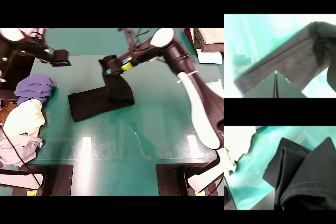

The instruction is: Fold the shirts.

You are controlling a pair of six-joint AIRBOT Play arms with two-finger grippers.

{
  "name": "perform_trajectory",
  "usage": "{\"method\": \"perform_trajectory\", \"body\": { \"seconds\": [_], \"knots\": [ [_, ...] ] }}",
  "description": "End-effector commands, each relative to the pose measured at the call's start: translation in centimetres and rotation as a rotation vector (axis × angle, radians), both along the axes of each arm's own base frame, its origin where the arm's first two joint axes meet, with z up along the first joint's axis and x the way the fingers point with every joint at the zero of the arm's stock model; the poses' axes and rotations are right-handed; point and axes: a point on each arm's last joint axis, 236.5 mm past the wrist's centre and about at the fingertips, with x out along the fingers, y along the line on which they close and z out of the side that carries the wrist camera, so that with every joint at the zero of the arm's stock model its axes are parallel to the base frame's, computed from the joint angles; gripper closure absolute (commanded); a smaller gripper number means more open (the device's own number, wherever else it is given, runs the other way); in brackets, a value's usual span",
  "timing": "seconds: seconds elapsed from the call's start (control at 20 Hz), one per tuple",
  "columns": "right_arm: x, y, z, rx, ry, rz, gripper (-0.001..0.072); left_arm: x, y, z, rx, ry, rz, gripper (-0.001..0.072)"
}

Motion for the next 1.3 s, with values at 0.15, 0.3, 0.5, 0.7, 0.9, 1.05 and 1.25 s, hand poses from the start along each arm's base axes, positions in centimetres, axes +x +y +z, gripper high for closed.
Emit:
{"method": "perform_trajectory", "body": {
  "seconds": [0.15, 0.3, 0.5, 0.7, 0.9, 1.05, 1.25],
  "knots": [
    [-2.8, 12.7, -6.3, 0.043, -0.16, 0.141, 0.0341, -1.6, 3.3, 3.3, 0.022, -0.038, 0.055, 0.0685],
    [-5.4, 15.8, -7.1, 0.046, -0.165, 0.217, 0.0128, -2.4, 3.0, 3.0, 0.021, -0.007, 0.034, 0.0685],
    [-4.5, 7.7, -7.3, -0.09, -0.11, 0.189, 0.0136, -3.9, 3.3, 2.0, 0.056, 0.052, -0.001, 0.0685],
    [-0.2, -5.1, -8.7, -0.185, 0.003, 0.002, 0.0136, -4.0, 3.2, 2.0, 0.053, 0.055, -0.007, 0.0685],
    [3.2, -15.4, -12.1, -0.165, 0.162, -0.228, -0.0008, -3.8, 3.0, 2.0, 0.043, 0.051, -0.007, 0.0685],
    [3.9, -17.5, -15.2, -0.116, 0.294, -0.29, 0.0004, -3.8, 3.0, 2.1, 0.045, 0.048, -0.013, 0.0685],
    [3.2, -14.8, -18.7, -0.029, 0.448, -0.276, 0.0004, -3.8, 3.0, 2.1, 0.049, 0.043, -0.019, 0.0685]
  ]
}}
